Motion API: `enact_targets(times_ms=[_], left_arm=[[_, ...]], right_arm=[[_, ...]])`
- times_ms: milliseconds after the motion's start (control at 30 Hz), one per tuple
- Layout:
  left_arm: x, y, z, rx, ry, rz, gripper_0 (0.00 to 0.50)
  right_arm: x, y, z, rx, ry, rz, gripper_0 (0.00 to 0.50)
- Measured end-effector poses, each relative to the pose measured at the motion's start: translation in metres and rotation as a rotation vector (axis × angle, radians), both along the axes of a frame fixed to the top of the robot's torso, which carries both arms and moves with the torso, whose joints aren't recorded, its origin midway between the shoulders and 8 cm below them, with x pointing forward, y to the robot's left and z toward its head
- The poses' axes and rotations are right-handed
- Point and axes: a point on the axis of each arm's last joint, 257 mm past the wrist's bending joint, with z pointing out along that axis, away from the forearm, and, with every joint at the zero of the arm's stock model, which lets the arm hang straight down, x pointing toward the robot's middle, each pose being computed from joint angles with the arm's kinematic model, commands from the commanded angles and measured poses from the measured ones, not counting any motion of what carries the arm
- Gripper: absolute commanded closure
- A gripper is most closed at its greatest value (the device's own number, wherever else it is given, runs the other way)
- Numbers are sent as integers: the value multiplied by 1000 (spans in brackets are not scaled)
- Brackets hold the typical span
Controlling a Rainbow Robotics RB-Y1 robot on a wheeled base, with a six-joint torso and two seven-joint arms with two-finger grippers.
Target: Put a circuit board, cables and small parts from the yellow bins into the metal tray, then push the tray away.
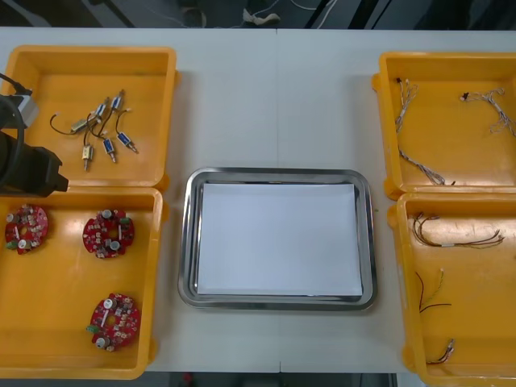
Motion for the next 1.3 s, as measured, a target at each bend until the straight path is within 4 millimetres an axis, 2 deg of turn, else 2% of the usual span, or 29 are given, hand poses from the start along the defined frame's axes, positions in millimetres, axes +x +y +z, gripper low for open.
enact_targets(times_ms=[1300], left_arm=[[0, 0, 0, 0, 0, 0, 0]], right_arm=[[0, 0, 0, 0, 0, 0, 0]])
